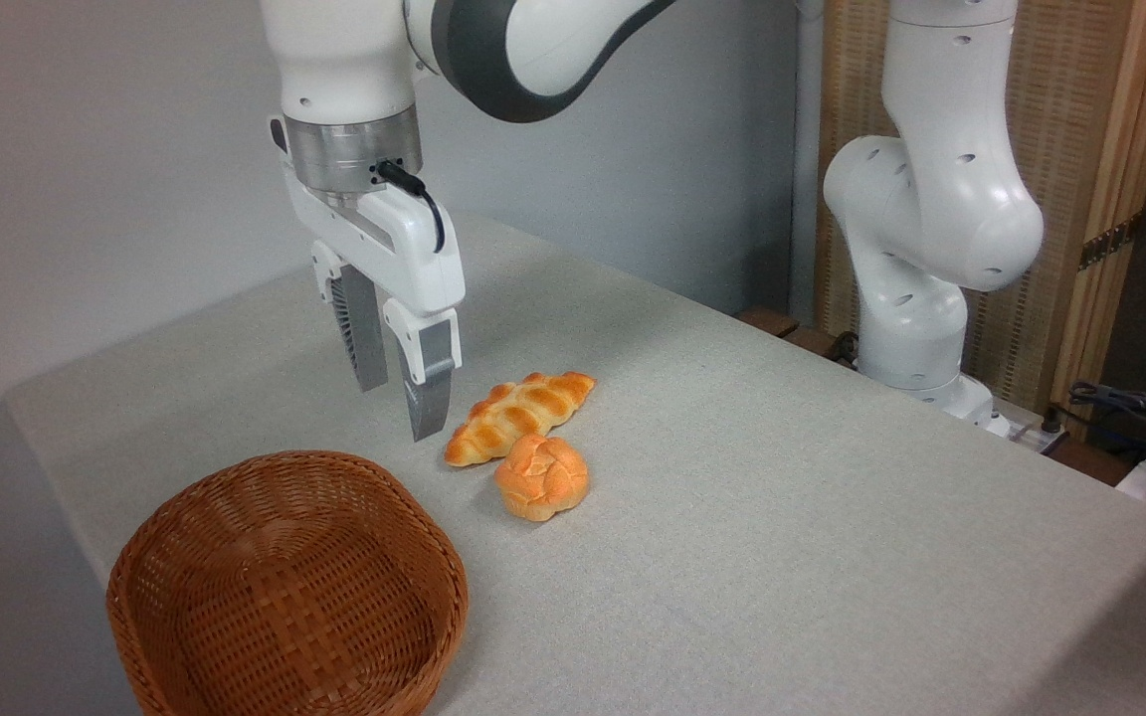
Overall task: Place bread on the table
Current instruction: 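Lower the braided roll onto the table beside the bun and release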
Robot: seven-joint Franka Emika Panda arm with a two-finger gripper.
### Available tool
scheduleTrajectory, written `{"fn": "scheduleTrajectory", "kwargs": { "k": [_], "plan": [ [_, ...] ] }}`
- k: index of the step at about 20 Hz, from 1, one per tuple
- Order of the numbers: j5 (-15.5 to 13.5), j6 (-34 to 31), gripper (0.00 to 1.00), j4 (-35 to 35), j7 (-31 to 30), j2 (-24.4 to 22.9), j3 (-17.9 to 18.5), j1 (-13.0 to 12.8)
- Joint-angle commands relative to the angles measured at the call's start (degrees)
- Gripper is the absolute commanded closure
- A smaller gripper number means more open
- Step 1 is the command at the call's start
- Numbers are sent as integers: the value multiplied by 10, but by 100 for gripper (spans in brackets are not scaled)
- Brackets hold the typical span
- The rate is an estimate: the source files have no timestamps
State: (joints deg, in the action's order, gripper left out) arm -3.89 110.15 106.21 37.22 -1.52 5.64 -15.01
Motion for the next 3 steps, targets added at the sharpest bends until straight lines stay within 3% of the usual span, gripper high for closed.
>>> {"fn": "scheduleTrajectory", "kwargs": {
  "k": [1, 3],
  "plan": [
    [6, 8, 0, -10, -16, -2, 22, -1],
    [6, 8, 0, -12, -23, -2, 27, -1]
  ]
}}
